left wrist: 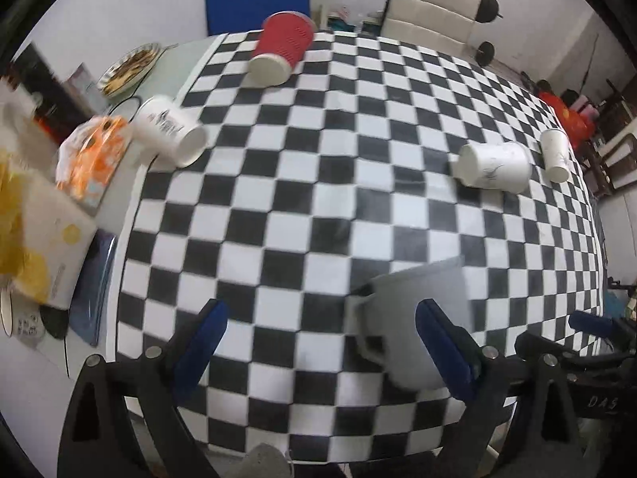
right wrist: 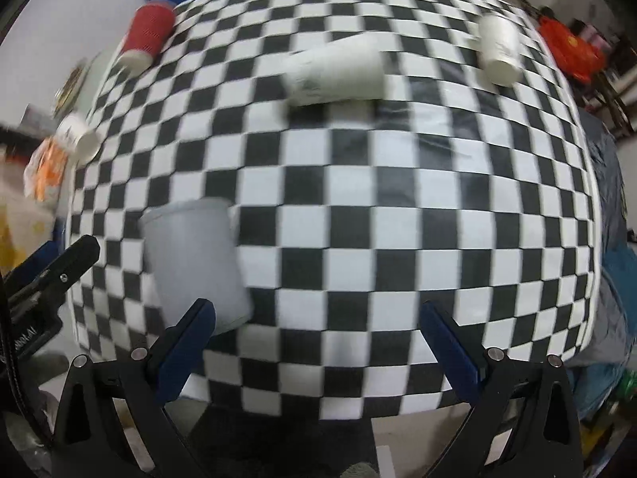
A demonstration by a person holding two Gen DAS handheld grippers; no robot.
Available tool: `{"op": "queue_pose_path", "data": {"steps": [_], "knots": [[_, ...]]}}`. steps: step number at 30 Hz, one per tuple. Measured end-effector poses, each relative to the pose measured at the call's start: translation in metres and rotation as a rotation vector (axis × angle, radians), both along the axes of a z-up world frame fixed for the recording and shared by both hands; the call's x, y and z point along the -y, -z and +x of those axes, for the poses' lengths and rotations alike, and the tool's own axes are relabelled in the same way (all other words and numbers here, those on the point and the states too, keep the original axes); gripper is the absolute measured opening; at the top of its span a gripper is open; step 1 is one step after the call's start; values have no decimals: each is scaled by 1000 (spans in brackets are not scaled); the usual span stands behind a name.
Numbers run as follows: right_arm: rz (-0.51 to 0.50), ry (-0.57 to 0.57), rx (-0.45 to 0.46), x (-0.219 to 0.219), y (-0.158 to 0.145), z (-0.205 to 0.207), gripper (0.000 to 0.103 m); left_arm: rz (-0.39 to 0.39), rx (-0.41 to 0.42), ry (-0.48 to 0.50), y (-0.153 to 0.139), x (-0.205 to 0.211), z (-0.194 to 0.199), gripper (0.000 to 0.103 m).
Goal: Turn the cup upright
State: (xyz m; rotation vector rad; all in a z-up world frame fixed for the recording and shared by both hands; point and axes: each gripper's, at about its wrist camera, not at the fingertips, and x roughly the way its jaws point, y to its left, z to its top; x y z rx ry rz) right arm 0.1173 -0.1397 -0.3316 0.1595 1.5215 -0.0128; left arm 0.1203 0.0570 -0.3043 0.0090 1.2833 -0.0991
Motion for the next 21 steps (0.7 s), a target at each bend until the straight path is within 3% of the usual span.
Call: {"op": "queue_pose_path", "data": {"steps": [5, 11, 21], "knots": [[16, -90, -44, -41, 11, 14, 103, 32, -52, -69, 20, -29, -9, 97], [64, -184, -160, -74, 39, 45, 103, 58, -100, -135, 41, -54, -16, 97], [88, -236, -367, -92, 96, 73, 102, 42, -151, -135, 64, -59, -16, 97]]}}
